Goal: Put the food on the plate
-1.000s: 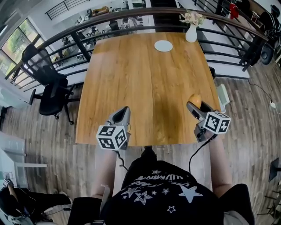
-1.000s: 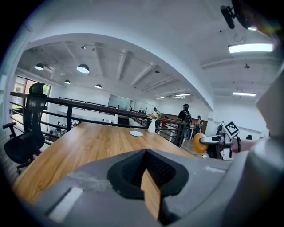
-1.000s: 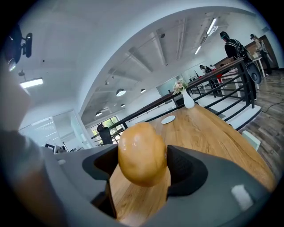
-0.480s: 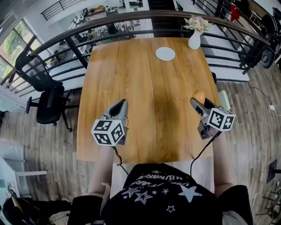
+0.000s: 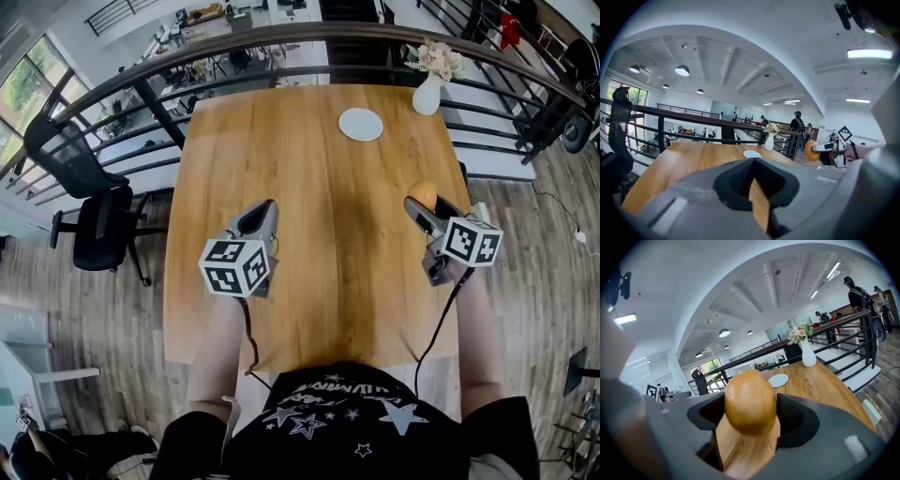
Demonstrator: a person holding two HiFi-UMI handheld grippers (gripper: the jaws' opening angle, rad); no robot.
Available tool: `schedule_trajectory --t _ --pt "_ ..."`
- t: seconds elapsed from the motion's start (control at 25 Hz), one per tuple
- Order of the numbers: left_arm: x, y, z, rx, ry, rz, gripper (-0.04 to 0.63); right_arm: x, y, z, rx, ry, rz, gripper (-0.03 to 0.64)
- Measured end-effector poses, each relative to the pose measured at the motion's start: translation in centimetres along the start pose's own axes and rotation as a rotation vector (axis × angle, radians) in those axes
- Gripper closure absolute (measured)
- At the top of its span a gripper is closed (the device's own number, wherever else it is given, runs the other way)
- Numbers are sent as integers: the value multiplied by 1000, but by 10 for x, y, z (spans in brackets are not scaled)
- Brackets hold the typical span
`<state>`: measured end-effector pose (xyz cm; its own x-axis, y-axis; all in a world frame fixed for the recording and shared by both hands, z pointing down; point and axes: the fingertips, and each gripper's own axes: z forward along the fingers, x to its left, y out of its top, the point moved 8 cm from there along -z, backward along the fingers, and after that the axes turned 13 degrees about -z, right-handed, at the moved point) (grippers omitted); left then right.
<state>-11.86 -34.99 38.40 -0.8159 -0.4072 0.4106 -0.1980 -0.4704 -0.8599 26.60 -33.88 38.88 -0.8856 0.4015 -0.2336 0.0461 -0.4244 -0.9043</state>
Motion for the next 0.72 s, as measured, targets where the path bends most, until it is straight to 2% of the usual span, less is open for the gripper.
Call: schedule_trajectory --t 0.16,0.32,0.48,0.72 --pt "5 9 40 26 -18 7 594 -23 15 32 16 1 -15 273" --pt "18 19 55 34 -39 26 594 -24 19 63 39 -16 -20 273" --pt "31 24 71 40 -54 9 592 -23 26 96 22 -13 3 273" --pt "44 20 113 86 -45 28 592 -47 25 145 70 -5 -35 273"
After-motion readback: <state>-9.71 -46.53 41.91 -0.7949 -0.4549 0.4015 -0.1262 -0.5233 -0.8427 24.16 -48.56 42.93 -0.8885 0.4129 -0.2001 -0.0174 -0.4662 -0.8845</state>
